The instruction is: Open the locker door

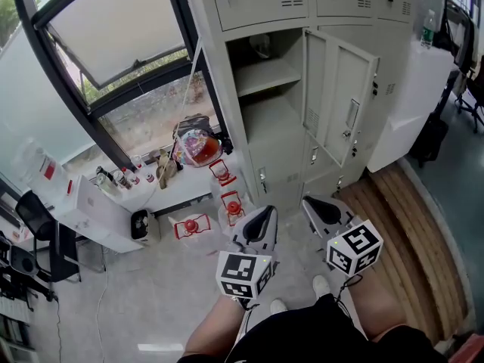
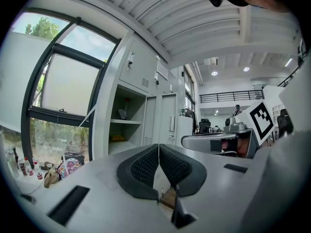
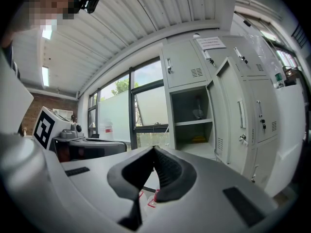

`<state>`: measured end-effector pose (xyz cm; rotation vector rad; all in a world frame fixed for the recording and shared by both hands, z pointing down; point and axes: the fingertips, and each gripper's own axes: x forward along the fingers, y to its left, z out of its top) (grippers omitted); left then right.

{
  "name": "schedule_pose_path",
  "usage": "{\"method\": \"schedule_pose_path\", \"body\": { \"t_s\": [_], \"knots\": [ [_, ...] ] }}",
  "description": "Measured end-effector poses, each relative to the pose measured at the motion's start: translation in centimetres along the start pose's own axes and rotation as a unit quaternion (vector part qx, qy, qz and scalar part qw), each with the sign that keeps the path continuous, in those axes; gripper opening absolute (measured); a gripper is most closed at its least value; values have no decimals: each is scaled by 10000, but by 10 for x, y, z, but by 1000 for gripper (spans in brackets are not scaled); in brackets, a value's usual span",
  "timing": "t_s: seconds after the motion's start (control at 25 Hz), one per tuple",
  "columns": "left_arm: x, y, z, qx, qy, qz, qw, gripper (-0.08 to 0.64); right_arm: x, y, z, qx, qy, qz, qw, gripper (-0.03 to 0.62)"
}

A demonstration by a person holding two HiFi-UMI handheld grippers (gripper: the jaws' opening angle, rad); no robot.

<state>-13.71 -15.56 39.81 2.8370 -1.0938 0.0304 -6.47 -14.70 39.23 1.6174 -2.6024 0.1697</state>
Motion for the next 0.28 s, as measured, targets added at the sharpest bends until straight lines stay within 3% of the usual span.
{"method": "schedule_pose_path", "body": {
  "t_s": [0.28],
  "knots": [
    [-1, -2, -1, -81, 8, -27, 10000, 20, -5, 2, -1, -23, 29, -11, 10000, 54]
  ]
}}
